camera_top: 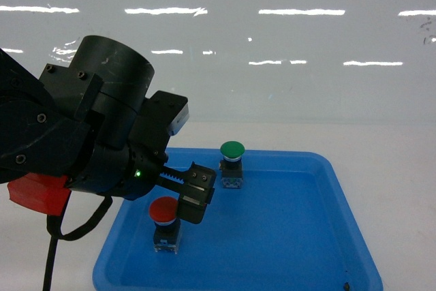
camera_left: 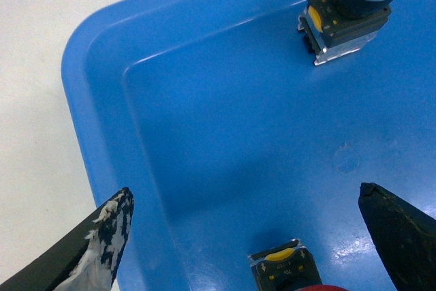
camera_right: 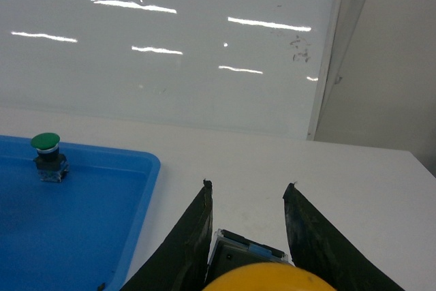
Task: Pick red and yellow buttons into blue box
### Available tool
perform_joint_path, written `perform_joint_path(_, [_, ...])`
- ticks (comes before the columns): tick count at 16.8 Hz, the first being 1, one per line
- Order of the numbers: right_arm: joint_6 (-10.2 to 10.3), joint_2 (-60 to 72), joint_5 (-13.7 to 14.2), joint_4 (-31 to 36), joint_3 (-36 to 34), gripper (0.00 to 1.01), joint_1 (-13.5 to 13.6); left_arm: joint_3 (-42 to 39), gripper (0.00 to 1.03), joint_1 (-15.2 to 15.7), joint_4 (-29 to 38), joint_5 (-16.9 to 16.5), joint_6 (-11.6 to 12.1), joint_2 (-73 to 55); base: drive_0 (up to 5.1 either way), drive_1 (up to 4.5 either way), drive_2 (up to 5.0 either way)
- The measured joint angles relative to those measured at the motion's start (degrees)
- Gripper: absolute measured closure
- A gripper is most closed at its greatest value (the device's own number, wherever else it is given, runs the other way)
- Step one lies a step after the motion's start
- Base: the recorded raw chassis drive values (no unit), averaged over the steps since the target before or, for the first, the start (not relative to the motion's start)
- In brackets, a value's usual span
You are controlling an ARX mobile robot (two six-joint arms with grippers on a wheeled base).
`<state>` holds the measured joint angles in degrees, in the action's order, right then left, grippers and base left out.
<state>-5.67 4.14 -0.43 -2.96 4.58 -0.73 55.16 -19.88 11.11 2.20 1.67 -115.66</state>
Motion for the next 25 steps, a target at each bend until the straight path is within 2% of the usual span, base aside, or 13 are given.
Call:
perform_joint_path(3, [0.0, 0.0, 0.0, 0.0, 0.0, 0.72, 0.0, 0.6, 0.05, 0.9, 0.0, -1.7, -0.6, -2.2, 0.0, 0.0, 0.0])
perform_joint_path(9, [0.0, 0.0, 0.0, 0.0, 0.0, 0.72, 0.0, 1.7, 0.05, 1.3, -2.1, -3.5, -4.4, -4.5, 0.0, 0.0, 0.0])
perform_joint_path(16, [-0.1, 0.0, 0.0, 0.0, 0.0, 0.72, 0.0, 0.9, 0.05, 0.9, -1.6, -4.7, -5.8, -5.9, 0.0, 0.0, 0.0])
perform_joint_path(22, [-0.1, 0.0, 0.0, 0.0, 0.0, 0.72, 0.0, -1.6, 0.58, 0.2, 0.9, -3.1, -6.3, -6.5, 0.0, 0.0, 0.0])
perform_joint_path(24, [-0.1, 0.0, 0.0, 0.0, 0.0, 0.72, 0.0, -2.6, 0.73, 0.2, 2.5, -2.4, -6.3, -6.6, 0.0, 0.0, 0.0])
perform_joint_path(25, [-0.1, 0.0, 0.0, 0.0, 0.0, 0.72, 0.0, -2.8, 0.77, 0.2, 3.1, -1.9, -6.2, -6.6, 0.0, 0.0, 0.0])
